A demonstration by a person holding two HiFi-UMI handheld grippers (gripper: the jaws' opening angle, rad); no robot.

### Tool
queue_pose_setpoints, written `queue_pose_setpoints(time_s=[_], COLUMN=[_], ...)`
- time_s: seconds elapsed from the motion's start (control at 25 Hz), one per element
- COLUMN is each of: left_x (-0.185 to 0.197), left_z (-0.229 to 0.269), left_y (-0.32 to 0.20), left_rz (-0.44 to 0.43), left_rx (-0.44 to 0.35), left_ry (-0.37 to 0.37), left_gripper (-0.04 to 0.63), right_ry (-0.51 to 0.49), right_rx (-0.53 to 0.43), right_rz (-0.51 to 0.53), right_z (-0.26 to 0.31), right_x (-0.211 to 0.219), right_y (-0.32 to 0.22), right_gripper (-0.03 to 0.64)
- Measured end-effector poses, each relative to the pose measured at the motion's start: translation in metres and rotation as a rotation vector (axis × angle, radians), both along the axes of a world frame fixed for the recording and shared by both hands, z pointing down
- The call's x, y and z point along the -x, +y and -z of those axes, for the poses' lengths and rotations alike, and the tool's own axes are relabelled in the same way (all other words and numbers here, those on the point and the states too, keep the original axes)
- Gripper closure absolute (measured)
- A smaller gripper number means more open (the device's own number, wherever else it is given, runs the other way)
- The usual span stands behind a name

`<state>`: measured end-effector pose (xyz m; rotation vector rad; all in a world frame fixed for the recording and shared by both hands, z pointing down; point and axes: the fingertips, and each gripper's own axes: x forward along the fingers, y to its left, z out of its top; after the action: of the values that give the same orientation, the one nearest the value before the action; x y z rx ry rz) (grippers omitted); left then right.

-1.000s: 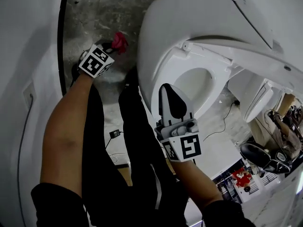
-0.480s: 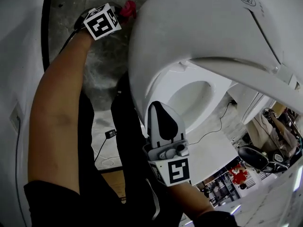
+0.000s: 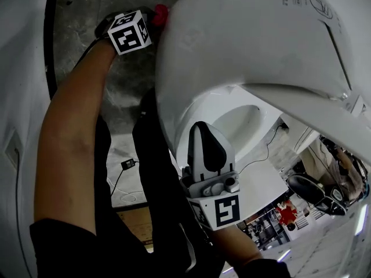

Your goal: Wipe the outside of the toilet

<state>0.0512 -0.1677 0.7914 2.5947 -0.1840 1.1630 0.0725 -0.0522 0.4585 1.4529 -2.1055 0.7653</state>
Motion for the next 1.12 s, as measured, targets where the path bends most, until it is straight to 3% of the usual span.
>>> queue_pose_setpoints(time_s=[0.28,0.56,0.88,1.12], left_x=[-0.003,-0.009,-0.029,-0.037], left_z=[-0.013,-0.032,-0.04,-0.032], left_y=[0.043,0.117,0.232,0.278], left_rz=[-0.028,0.081,0.111,0.121], left_rx=[0.02,0.127,0.3,0.363], left_ry=[-0.011,0.034,0.045,0.04], left_gripper=[0.535,0.535,0.537,0.537], right_ry=[0.025,0.012,0.01,0.005], right_rx=[0.002,0.006,0.012,-0.004], right_rz=[0.036,0.017,0.006,0.001], right_z=[-0.007,-0.016,-0.018,-0.012], right_x=[-0.009,-0.007,-0.011,-0.012], right_y=[0.012,0.021,0.029,0.032], right_gripper=[0.58,0.58,0.58,0.58])
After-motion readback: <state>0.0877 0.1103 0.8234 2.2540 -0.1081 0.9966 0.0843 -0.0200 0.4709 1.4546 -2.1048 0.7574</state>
